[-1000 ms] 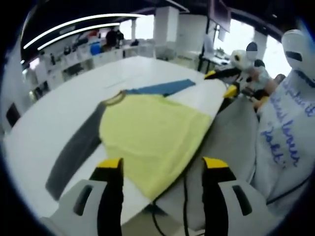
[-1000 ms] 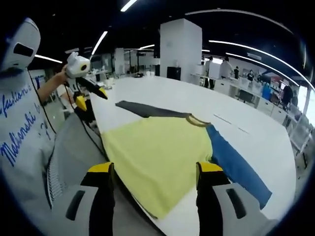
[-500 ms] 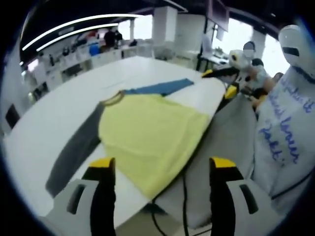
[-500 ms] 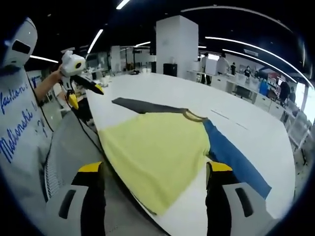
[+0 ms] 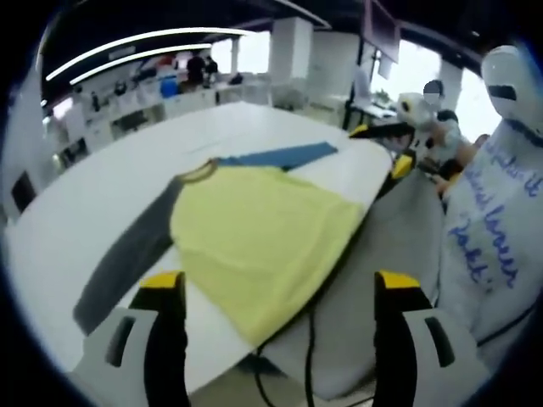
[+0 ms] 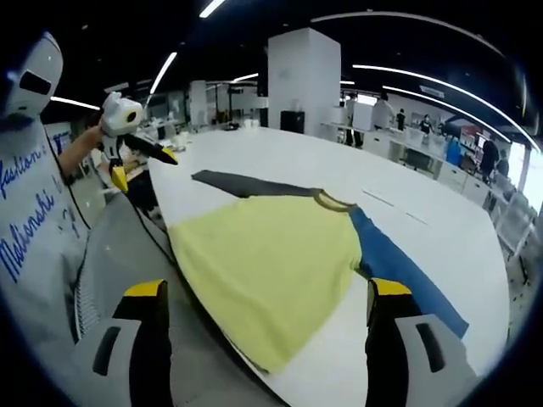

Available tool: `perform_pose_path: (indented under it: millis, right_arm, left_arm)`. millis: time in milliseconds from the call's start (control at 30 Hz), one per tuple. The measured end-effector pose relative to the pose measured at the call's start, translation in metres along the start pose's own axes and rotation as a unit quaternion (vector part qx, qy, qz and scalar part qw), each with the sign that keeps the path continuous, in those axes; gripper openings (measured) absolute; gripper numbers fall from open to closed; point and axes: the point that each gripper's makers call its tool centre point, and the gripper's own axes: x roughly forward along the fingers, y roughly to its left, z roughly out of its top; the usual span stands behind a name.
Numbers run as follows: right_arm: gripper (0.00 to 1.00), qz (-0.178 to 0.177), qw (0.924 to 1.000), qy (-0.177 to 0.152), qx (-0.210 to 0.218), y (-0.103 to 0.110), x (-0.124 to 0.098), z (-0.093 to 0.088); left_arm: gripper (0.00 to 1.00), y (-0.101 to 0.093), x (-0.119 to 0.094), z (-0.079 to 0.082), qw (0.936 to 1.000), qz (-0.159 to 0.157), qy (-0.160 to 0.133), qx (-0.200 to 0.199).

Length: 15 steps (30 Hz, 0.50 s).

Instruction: Fold the garment on the visible template until the final outline fits inside the template.

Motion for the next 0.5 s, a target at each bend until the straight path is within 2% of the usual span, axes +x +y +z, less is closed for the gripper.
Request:
perform_pose_path:
  millis: [100, 233, 500]
  right_arm:
    - [1.0, 0.004, 1.0, 0.002, -0.001, 0.0016, 0.001, -0.0007]
    - [1.0, 0.01, 0.9999, 0.004, 0.0, 0.0039, 0.0025, -0.0013]
    - [1.0, 0.023, 0.9997, -0.001, 0.004, 0.0091, 0.0012, 0.0013]
  left_arm:
    - [0.94, 0.0004, -0.0002, 0.0009, 1.0, 0.002, -0.008, -0.002]
    - [0.97, -0.0008, 0.0013, -0.0031, 1.0, -0.001, -0.002, -0.006]
    - [0.99, -0.0032, 0.0033, -0.0035, 0.9999, -0.006, -0.002, -0.013]
